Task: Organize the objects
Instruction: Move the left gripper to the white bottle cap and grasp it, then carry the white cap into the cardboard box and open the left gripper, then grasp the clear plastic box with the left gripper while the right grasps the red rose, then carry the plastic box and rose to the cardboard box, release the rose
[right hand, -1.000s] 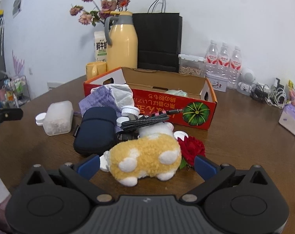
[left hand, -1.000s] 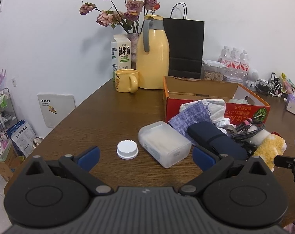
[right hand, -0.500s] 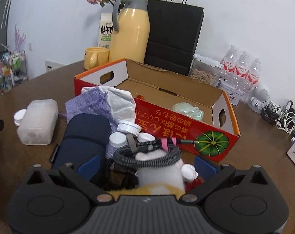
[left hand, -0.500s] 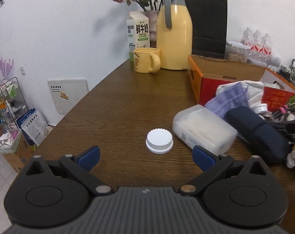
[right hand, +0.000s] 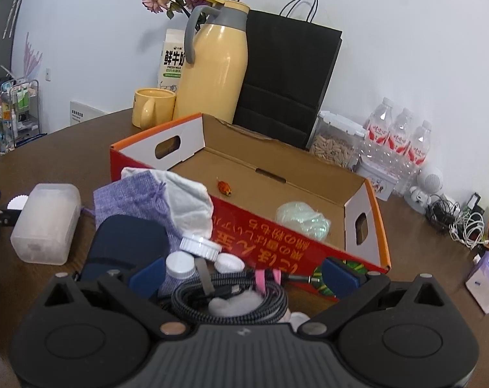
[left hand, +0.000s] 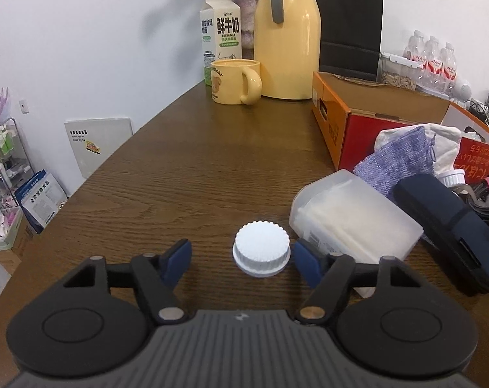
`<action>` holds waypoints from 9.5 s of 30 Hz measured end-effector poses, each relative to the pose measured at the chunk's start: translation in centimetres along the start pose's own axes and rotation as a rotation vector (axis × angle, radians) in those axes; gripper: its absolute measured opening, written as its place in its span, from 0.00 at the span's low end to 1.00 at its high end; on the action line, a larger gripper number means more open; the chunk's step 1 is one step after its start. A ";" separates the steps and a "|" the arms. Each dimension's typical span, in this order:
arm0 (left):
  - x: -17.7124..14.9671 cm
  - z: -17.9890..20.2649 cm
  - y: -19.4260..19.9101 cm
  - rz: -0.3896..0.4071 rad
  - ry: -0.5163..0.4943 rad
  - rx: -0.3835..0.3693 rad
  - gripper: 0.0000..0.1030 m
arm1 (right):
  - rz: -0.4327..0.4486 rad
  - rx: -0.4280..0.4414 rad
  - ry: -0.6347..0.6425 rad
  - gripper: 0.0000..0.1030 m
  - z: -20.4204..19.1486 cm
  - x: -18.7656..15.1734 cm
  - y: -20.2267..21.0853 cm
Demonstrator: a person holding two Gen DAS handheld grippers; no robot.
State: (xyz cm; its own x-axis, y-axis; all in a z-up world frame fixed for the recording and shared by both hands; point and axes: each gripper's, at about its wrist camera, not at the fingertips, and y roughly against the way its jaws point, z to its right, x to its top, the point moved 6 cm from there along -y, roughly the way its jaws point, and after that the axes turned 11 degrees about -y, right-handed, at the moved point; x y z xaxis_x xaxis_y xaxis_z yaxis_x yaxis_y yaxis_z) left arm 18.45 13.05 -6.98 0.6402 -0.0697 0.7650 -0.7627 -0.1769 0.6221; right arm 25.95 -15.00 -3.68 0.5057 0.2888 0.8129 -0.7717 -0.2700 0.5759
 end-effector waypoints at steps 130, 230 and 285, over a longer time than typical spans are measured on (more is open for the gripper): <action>18.9 11.0 -3.0 0.147 -0.017 -0.033 1.00 | -0.013 0.016 -0.274 1.00 10.0 7.8 -6.7; 1.7 8.1 0.3 -0.006 0.124 0.047 0.65 | 0.041 0.157 -0.406 0.34 11.6 -7.9 1.2; 20.0 15.5 -11.5 0.089 -0.014 -0.124 0.65 | 0.088 0.055 -0.328 0.29 10.7 8.3 -13.6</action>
State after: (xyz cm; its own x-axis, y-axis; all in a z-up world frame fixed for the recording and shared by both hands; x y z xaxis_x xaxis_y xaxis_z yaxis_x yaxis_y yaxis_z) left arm 41.46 -1.55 -1.47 0.5703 -0.0930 0.8162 -0.8213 -0.0465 0.5686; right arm 44.76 -18.77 -3.82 0.5423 -0.0456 0.8389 -0.8003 -0.3321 0.4993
